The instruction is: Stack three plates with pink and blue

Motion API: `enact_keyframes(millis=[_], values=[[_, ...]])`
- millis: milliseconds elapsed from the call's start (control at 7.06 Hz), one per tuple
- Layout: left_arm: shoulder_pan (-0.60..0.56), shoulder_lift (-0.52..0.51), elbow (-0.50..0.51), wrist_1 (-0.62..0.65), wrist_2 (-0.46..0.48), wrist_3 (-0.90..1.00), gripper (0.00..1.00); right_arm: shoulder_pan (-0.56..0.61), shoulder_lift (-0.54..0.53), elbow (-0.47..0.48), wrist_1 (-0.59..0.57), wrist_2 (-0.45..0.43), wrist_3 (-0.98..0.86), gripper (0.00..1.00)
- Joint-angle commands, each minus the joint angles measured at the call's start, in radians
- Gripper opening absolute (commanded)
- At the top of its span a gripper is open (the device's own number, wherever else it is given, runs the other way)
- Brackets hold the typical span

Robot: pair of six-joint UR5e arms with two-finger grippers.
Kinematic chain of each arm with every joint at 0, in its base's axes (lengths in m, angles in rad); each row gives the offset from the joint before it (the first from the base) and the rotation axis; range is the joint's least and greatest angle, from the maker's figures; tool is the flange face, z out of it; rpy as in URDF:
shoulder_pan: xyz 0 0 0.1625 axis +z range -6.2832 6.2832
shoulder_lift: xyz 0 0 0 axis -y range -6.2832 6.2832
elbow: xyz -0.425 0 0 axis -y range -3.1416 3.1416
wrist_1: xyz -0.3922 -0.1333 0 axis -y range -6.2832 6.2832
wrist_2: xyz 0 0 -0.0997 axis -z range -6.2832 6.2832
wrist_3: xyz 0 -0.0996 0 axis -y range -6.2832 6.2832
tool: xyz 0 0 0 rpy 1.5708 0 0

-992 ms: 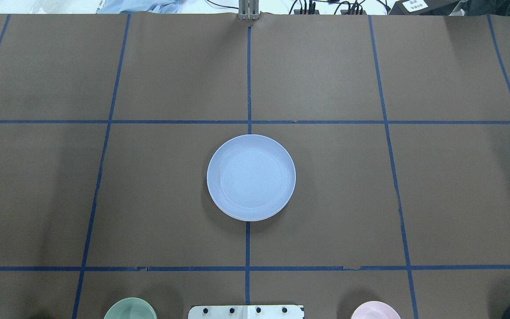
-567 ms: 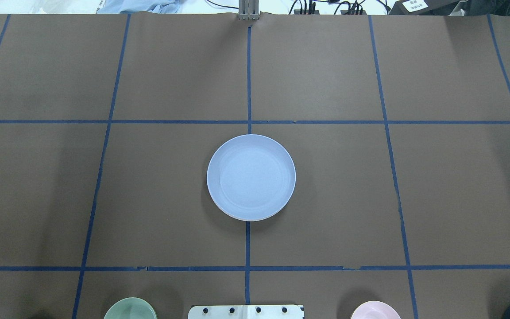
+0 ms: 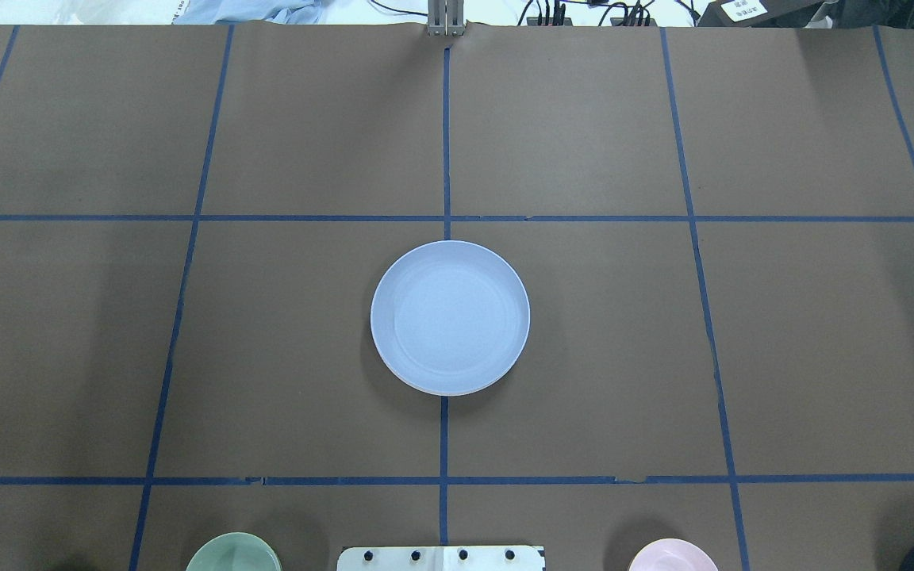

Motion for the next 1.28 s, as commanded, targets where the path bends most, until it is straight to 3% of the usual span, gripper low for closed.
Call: enact_keyframes(millis=[0,1134], values=[[0.000,0.006,0.000,0.000,0.001,0.000,1.00,0.002,0.000,0.000,0.000,0.002,0.001,1.00],[0.000,0.014,-0.009,-0.001,0.021,0.000,1.00,0.000,-0.003,0.000,-0.001,0.002,-0.001,1.00]])
